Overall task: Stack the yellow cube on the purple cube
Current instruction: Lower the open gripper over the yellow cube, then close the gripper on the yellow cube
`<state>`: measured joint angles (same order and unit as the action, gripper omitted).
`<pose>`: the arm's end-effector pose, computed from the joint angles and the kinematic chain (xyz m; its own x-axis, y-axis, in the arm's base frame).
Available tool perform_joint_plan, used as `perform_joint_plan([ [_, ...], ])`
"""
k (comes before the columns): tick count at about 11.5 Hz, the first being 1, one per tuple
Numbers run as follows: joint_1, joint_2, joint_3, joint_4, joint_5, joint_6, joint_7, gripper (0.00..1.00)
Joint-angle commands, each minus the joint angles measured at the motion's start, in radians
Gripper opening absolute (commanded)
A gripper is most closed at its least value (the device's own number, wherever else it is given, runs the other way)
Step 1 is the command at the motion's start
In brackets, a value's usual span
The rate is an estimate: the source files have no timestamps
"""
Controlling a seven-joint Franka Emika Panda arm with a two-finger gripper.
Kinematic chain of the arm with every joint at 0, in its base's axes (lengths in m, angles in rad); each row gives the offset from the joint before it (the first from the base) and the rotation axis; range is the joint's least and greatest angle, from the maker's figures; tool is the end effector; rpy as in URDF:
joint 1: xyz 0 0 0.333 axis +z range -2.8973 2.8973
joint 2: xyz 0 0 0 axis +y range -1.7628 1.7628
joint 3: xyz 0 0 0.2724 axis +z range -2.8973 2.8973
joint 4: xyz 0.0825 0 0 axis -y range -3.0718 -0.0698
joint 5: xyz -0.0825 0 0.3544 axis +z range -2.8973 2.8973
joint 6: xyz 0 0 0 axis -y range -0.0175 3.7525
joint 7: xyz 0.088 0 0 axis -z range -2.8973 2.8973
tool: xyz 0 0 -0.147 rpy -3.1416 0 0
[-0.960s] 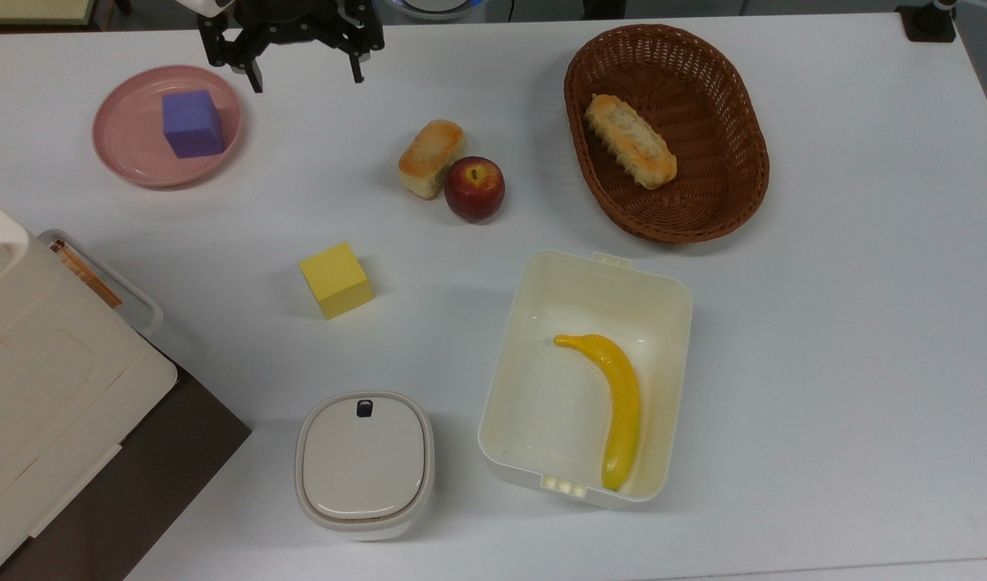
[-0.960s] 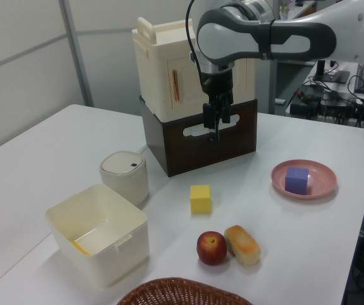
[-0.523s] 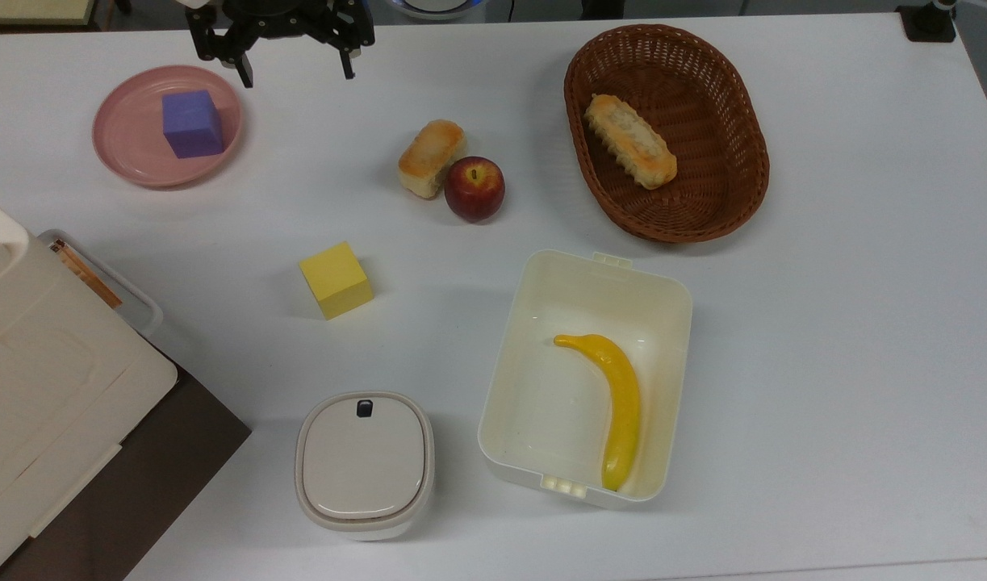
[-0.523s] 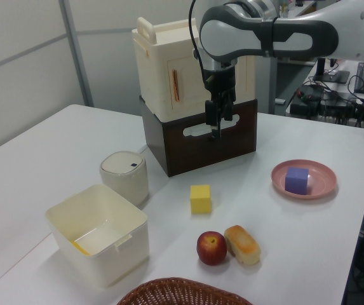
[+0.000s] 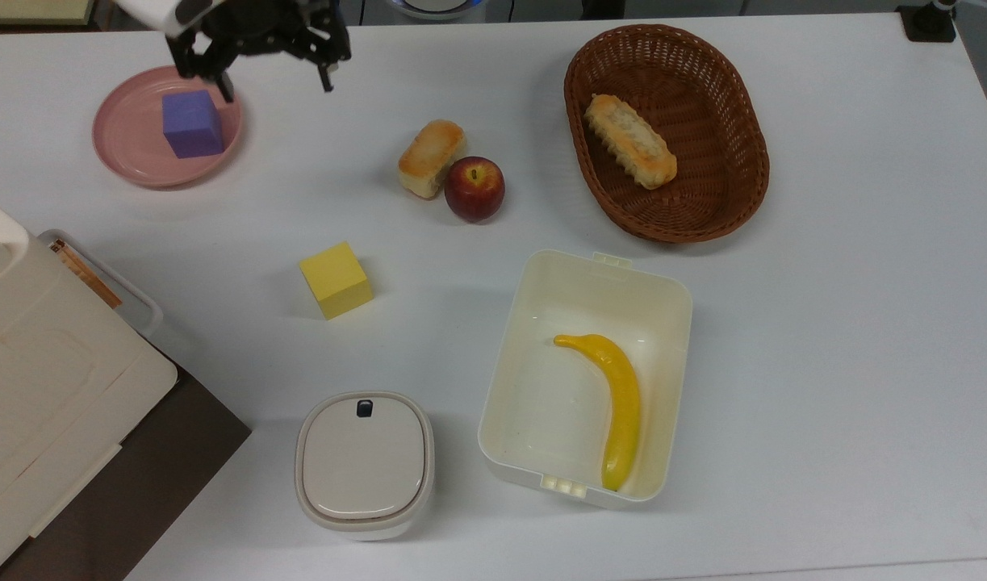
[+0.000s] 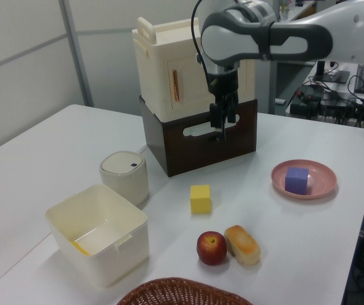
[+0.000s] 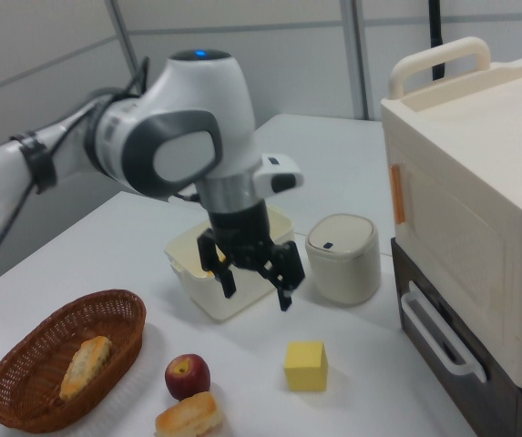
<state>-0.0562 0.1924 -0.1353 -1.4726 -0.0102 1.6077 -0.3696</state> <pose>0.5631 -0.1053 0.4826 0.9818 0.1787 -0.0648 0.1799 -0.9836 0.0135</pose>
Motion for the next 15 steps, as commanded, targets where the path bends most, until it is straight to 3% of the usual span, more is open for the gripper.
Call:
perform_joint_plan([
  [1, -0.008, 0.070, -0.006, -0.011, -0.013, 0.038, -0.100, 1.00],
  [10, 0.007, 0.251, 0.011, -0.015, -0.039, 0.251, -0.123, 1.00],
  [15, 0.065, 0.332, 0.013, -0.018, -0.065, 0.305, -0.114, 1.00],
])
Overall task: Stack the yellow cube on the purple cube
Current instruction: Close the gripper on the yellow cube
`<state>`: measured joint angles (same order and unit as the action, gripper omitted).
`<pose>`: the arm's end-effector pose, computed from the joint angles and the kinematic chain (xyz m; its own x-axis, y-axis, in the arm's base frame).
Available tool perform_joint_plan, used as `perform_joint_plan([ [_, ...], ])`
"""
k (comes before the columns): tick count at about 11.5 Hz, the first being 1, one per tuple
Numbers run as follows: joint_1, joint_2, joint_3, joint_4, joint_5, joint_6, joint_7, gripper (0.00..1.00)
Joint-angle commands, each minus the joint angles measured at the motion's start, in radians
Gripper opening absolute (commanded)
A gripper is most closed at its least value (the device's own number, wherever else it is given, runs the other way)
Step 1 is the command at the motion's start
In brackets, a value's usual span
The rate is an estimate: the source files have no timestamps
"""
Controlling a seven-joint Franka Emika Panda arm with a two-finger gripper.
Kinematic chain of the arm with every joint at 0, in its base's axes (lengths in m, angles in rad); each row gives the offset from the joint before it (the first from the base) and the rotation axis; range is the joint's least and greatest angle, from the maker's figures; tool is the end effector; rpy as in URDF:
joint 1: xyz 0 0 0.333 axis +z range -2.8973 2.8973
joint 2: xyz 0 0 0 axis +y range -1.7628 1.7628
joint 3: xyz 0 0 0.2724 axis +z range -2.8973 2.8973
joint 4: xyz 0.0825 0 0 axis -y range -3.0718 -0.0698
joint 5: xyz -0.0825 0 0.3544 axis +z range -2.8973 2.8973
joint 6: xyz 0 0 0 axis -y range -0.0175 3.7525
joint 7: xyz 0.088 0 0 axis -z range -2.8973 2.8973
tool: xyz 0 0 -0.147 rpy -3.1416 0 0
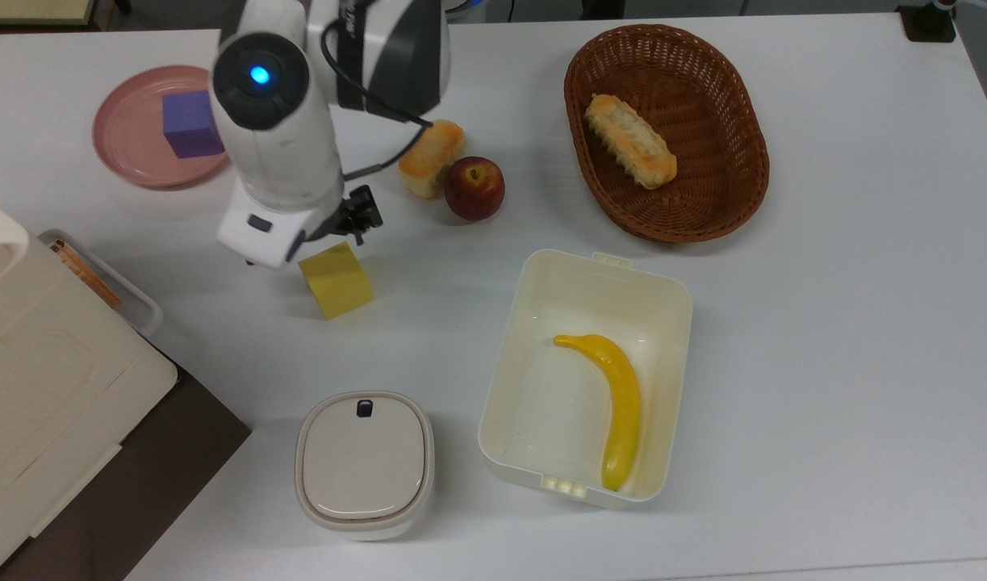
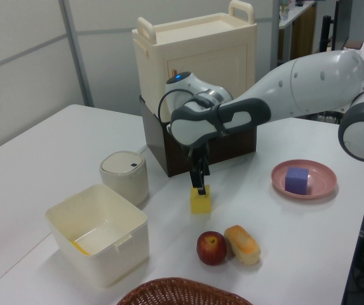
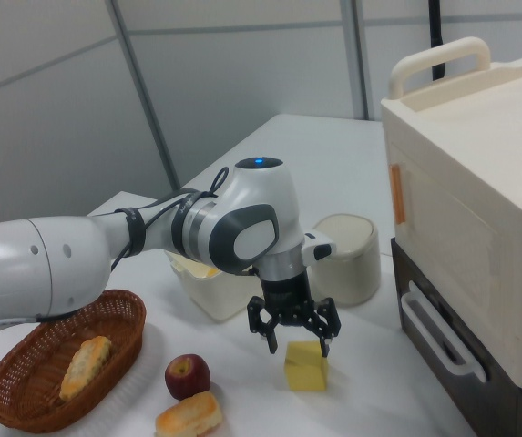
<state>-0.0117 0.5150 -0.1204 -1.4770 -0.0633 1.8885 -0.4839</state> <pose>0.6303 -0.0825 0.3072 0.9178 0.3698 -0.1444 0.3807 -0.9230 0.0560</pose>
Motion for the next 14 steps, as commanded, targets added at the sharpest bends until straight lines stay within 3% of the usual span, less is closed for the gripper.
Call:
perform_joint_plan([
  [1, 0.021, 0.020, -0.004, -0.014, -0.012, 0.029, 0.001, 1.00],
  [5, 0.021, 0.031, -0.004, -0.025, -0.013, 0.100, 0.001, 0.96],
  [6, 0.021, 0.031, -0.002, -0.026, -0.012, 0.100, 0.002, 0.85],
  [8, 0.036, 0.030, -0.004, -0.026, -0.015, 0.095, 0.030, 0.46],
  [10, 0.032, 0.019, -0.004, -0.023, -0.013, 0.086, 0.057, 0.22],
  [14, 0.018, -0.088, -0.019, -0.019, -0.023, -0.055, 0.050, 0.20],
])
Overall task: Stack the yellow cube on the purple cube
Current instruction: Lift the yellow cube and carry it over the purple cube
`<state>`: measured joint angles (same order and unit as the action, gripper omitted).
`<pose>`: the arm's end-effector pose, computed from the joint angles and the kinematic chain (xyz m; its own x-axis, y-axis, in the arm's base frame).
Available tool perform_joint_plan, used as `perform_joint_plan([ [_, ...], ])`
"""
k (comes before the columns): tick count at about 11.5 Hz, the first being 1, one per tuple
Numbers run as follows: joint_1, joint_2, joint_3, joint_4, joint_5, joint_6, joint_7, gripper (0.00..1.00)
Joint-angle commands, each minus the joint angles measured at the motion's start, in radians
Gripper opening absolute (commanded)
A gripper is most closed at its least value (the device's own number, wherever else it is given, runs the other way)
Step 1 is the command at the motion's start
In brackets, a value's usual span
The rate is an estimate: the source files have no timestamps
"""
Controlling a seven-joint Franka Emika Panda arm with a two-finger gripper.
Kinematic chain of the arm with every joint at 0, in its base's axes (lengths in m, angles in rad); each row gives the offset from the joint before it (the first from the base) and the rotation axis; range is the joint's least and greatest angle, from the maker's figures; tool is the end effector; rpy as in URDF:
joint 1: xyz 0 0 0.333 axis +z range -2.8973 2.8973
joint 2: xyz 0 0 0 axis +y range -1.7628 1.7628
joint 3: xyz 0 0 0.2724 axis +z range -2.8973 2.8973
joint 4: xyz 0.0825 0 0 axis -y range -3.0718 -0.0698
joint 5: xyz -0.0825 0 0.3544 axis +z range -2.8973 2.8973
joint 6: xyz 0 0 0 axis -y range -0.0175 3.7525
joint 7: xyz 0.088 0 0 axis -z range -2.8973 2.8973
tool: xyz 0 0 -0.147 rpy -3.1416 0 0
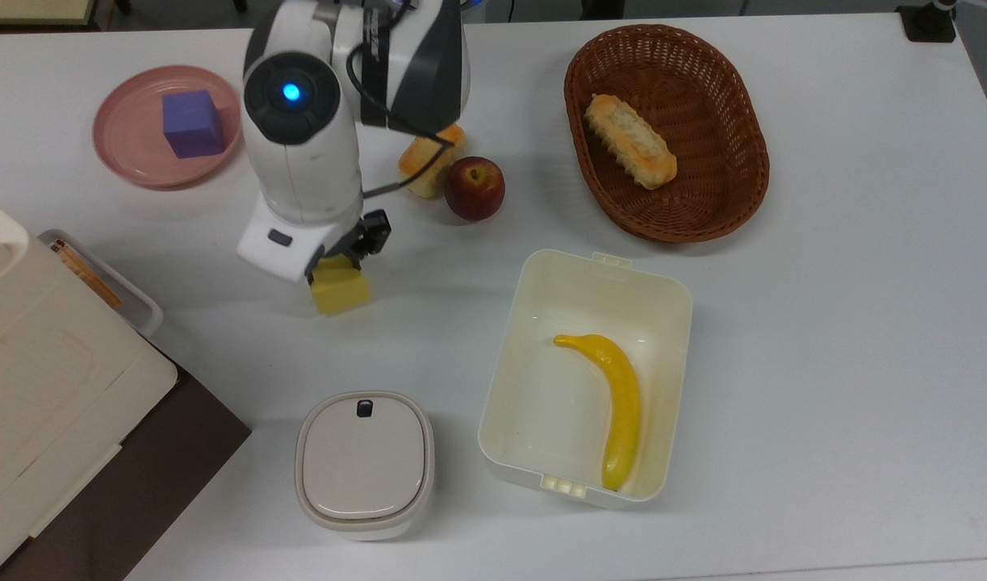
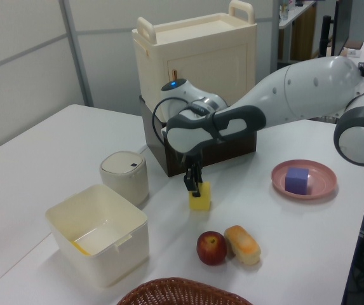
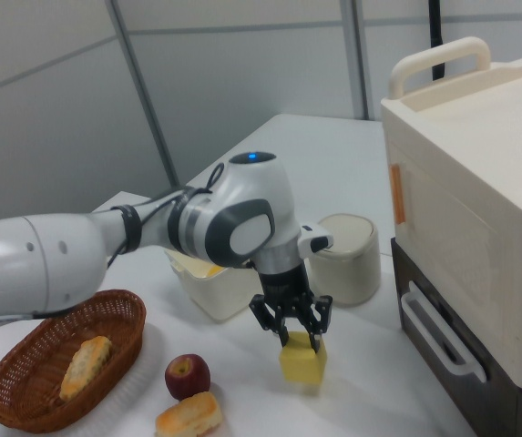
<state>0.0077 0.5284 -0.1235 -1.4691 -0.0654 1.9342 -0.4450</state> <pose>0.6400 -0.0723 0.3056 0.9288 0.3545 -0.1082 0.3638 -0.9278 0.0829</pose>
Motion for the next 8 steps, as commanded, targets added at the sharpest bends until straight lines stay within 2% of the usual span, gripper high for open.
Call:
perform_joint_plan([
  [1, -0.021, -0.132, -0.016, -0.023, -0.024, -0.150, 0.012, 0.20],
  [7, -0.130, -0.286, -0.022, -0.023, -0.042, -0.297, -0.027, 0.20],
  [8, -0.132, -0.324, -0.053, -0.034, -0.042, -0.310, -0.073, 0.21],
])
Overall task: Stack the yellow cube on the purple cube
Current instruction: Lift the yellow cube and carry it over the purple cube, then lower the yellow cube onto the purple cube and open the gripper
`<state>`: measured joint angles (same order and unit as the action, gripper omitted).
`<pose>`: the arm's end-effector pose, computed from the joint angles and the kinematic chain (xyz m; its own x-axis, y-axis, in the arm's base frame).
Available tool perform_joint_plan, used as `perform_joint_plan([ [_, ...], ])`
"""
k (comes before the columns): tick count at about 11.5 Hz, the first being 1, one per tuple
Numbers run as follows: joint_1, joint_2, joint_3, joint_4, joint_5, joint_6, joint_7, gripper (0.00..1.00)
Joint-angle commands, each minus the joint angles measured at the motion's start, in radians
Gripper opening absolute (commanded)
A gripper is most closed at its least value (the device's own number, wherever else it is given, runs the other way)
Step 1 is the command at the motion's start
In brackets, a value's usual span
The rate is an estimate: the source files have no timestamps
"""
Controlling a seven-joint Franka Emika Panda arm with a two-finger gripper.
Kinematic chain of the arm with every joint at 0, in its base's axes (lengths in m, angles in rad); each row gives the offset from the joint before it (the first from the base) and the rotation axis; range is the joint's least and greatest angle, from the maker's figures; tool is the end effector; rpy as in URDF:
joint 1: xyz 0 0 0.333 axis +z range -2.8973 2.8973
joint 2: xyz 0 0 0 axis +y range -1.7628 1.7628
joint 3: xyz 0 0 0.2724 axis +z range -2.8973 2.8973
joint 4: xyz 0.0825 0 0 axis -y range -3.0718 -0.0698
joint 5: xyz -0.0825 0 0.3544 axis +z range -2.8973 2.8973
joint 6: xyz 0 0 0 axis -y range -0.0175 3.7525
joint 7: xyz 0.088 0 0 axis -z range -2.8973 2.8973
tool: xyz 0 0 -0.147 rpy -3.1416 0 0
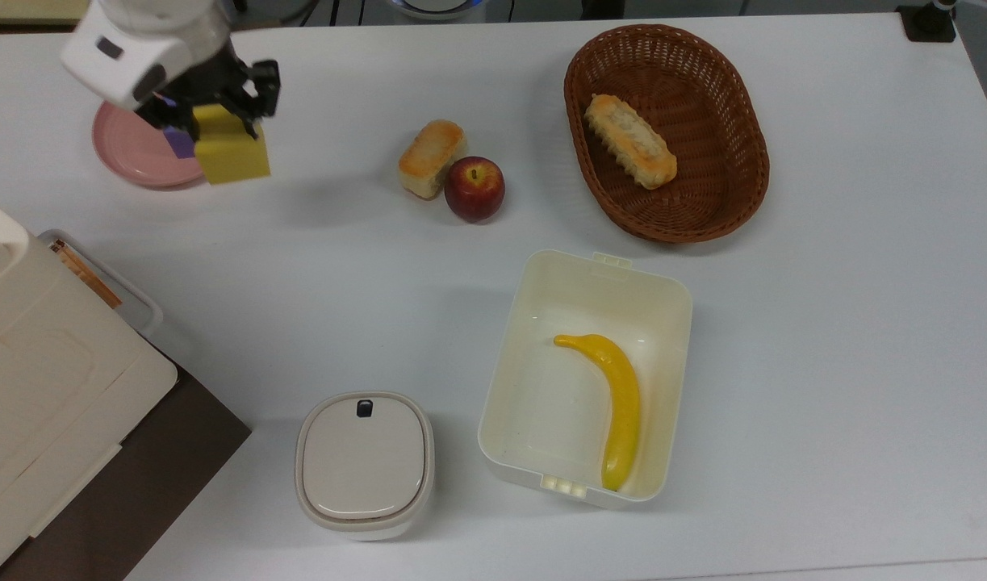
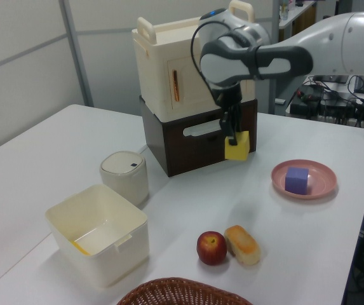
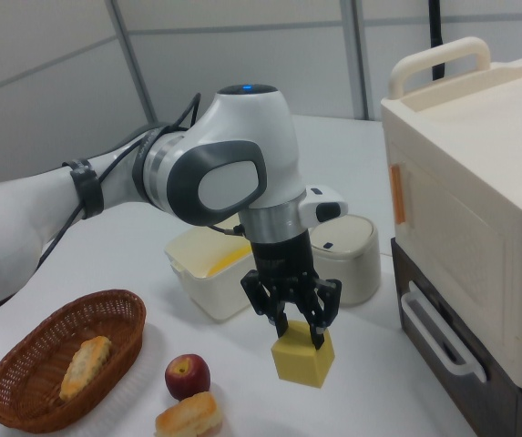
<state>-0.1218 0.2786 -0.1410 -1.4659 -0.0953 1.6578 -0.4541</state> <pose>0.5705 -0.1596 0.4408 0.9709 0.1986 -0.1340 0.2106 -0.9742 0.0817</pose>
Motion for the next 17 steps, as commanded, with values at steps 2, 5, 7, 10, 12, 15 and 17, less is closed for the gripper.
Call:
perform_joint_plan([
  [2, -0.030, -0.166, -0.052, -0.127, -0.011, -0.021, -0.145, 0.21],
  [5, -0.088, -0.261, -0.058, -0.233, -0.011, -0.010, -0.253, 0.21],
  [7, -0.107, -0.323, -0.058, -0.351, -0.009, 0.066, -0.258, 0.21],
  [10, -0.122, -0.280, -0.058, -0.383, -0.011, 0.069, -0.258, 0.21],
  [12, -0.150, -0.222, -0.058, -0.376, -0.014, 0.069, -0.308, 0.21],
  [15, -0.191, -0.158, -0.058, -0.361, -0.039, 0.086, -0.370, 0.21],
  [17, -0.209, -0.116, -0.058, -0.353, -0.060, 0.095, -0.386, 0.22],
])
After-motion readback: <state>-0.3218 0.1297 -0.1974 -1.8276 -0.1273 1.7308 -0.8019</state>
